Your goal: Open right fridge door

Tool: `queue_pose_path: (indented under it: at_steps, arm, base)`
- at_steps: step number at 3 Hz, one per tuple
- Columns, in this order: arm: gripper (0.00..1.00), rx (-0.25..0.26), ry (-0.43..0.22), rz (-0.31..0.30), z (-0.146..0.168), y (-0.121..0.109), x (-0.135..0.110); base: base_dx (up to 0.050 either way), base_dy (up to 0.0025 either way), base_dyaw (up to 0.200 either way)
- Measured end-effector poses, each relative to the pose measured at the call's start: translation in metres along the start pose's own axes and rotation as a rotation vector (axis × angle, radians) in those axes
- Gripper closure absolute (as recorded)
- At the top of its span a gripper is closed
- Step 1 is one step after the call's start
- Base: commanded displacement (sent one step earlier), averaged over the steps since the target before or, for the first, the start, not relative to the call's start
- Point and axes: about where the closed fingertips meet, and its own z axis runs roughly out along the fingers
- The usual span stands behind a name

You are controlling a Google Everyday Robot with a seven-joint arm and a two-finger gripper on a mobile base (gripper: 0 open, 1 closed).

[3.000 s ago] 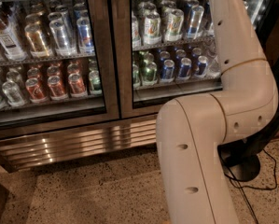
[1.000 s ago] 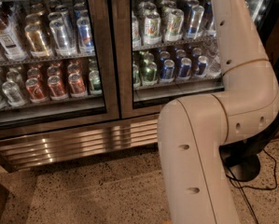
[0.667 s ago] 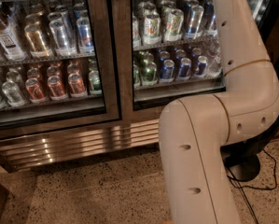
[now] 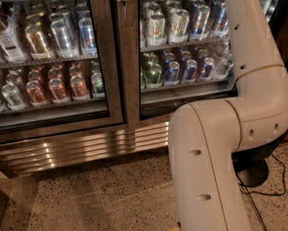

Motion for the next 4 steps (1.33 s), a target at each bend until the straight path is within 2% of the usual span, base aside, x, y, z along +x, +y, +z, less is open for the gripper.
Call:
queue_pose_path:
  at_steps: [4]
  arm:
    - [1.0,0.002,-0.001,0.0,-0.0101,0.0,0.0057]
  base:
    - [0.0,0.0,0.0]
